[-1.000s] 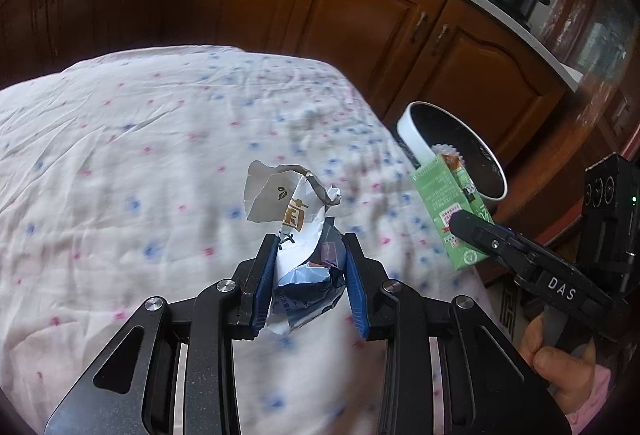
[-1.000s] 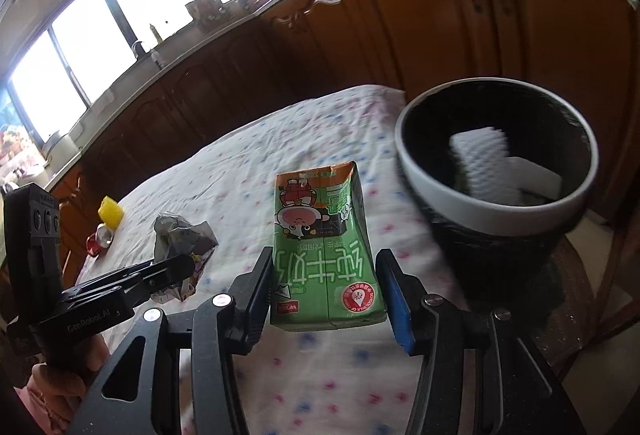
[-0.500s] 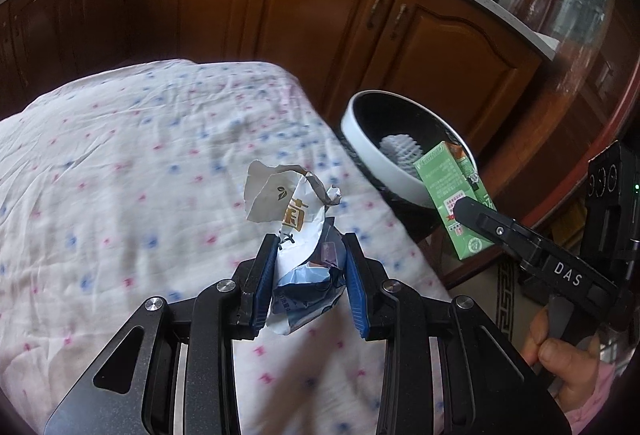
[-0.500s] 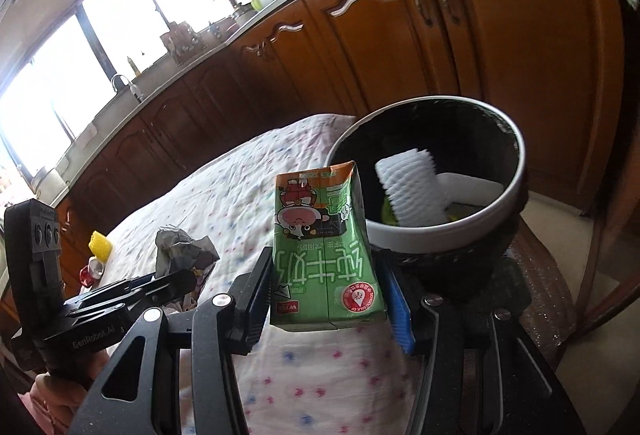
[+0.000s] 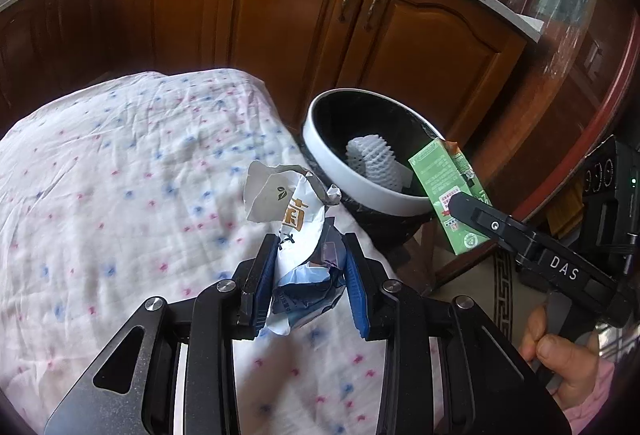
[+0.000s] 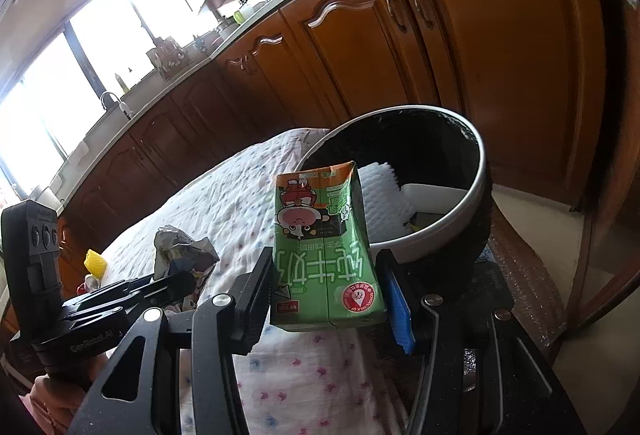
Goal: Collect trash
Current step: 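Carry foil wrapper and milk carton over the bin and open both tools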
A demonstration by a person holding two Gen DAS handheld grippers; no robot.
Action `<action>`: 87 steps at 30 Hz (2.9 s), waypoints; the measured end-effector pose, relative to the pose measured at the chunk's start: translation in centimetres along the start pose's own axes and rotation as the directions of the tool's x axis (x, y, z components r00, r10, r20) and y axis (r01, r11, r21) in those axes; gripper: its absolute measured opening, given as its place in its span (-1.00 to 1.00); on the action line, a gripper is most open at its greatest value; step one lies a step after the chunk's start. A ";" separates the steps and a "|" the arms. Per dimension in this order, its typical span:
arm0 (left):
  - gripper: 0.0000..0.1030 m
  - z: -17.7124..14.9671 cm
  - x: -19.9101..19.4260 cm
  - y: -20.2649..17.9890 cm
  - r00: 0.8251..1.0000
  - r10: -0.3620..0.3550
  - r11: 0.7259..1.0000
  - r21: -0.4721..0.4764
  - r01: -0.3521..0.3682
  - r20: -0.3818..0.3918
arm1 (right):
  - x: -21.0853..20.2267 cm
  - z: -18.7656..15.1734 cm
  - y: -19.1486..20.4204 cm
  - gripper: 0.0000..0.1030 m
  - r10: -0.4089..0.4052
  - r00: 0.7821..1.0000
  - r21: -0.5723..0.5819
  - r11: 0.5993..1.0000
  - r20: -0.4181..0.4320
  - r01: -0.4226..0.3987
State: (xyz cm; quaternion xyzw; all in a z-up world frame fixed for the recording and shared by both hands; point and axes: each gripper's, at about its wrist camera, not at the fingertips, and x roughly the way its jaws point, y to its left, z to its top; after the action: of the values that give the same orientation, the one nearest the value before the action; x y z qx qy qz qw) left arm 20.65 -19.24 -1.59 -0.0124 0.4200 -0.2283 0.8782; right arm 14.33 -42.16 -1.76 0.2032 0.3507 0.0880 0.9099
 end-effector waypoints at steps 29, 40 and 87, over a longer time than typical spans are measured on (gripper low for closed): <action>-0.41 5.3 2.9 -4.7 0.999 -0.048 0.996 0.077 0.047 0.007 | 0.5 3.9 -2.5 0.00 -0.044 0.999 0.000 0.999 0.030 0.044; -0.40 7.8 5.4 -5.9 0.999 -0.044 0.994 0.097 0.046 -0.024 | 1.3 5.4 -3.2 0.00 -0.073 0.997 -0.007 0.997 0.030 0.073; -0.35 9.6 11.4 -6.6 0.989 0.019 0.995 0.103 -0.004 -0.144 | 6.4 7.8 -4.9 0.00 -0.125 0.989 -0.036 0.992 -0.075 0.122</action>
State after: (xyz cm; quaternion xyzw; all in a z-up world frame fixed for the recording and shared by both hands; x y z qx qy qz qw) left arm 31.45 -31.45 -2.30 0.0518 0.4705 -0.2450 0.8461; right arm 24.35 -47.06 -2.49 0.1631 0.3962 0.0449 0.9024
